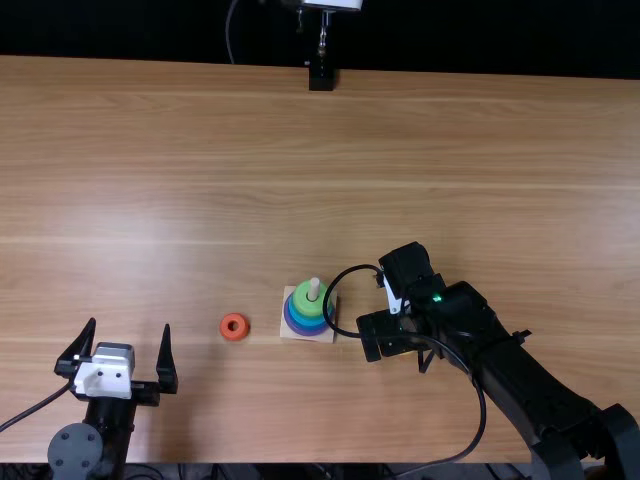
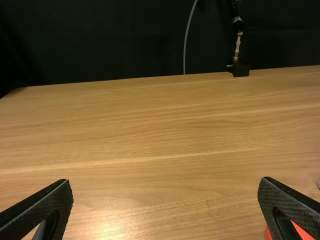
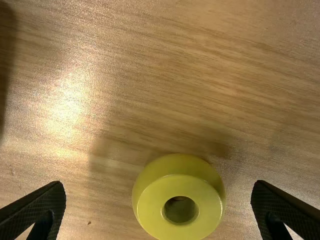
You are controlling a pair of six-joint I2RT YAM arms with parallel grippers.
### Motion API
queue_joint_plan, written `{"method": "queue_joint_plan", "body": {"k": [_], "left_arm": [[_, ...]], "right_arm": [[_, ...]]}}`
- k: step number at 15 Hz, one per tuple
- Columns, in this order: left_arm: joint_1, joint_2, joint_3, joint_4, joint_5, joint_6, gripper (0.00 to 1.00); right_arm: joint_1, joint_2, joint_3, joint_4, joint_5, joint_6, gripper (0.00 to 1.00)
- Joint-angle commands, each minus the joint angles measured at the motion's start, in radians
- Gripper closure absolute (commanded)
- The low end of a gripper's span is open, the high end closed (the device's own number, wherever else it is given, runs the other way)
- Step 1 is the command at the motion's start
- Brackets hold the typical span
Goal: Build the Hanoi tower: stack the rings onto the peg from bottom to top in this color order: purple, dark blue, light blue, dark green, light green, yellow, orange.
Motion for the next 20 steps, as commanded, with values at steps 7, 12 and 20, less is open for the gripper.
{"method": "queue_joint_plan", "body": {"k": [7, 12, 20], "left_arm": [[0.004, -0.012, -0.051, -0.019, 0.003, 0.007, 0.00], [0.004, -0.012, -0.051, -0.019, 0.003, 0.007, 0.00], [0.004, -0.012, -0.051, -0.019, 0.003, 0.007, 0.00]], "right_arm": [[0.012, 0.062, -0.012, 0.000, 0.002, 0.006, 0.00], [0.012, 0.062, -0.009, 0.000, 0.007, 0.006, 0.12], [0.009, 0.060, 0.000, 0.081, 0.007, -0.007, 1.00]]}}
